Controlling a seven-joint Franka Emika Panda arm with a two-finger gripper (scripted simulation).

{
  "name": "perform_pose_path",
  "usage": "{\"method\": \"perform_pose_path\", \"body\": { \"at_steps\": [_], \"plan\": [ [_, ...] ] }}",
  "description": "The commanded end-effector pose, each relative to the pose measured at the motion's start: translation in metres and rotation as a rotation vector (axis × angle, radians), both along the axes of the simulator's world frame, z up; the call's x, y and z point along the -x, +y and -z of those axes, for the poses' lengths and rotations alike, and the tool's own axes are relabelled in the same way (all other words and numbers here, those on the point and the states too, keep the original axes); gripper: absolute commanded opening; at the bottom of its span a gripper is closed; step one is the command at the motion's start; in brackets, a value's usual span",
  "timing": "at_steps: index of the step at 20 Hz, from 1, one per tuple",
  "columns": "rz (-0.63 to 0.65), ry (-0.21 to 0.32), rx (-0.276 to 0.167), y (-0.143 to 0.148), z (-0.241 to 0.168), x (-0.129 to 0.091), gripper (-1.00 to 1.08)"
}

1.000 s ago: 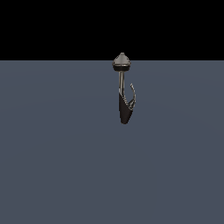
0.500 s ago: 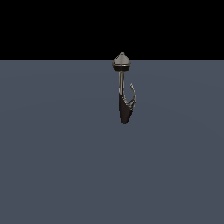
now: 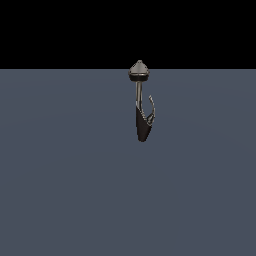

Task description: Turn on the faucet by rotating a designated handle.

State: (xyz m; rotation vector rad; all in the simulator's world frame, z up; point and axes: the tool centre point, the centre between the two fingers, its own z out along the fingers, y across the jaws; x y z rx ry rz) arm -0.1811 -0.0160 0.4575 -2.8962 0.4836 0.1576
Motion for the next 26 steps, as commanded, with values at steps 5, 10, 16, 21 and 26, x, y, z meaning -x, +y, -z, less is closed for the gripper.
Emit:
{"method": "perform_pose_path", "body": {
  "at_steps": [5,10,16,21,26],
  "plan": [
    [0.155,0.052,-0.079,-0.001,0.016,-0.048,-1.0],
    [0.278,0.097,-0.138,-0.005,0.033,-0.085,-1.0],
    [0.43,0.156,-0.205,-0.012,0.06,-0.129,-1.0],
    [0.559,0.21,-0.258,-0.02,0.088,-0.164,-1.0],
    [0.69,0.267,-0.309,-0.03,0.12,-0.196,-1.0]
  ]
}}
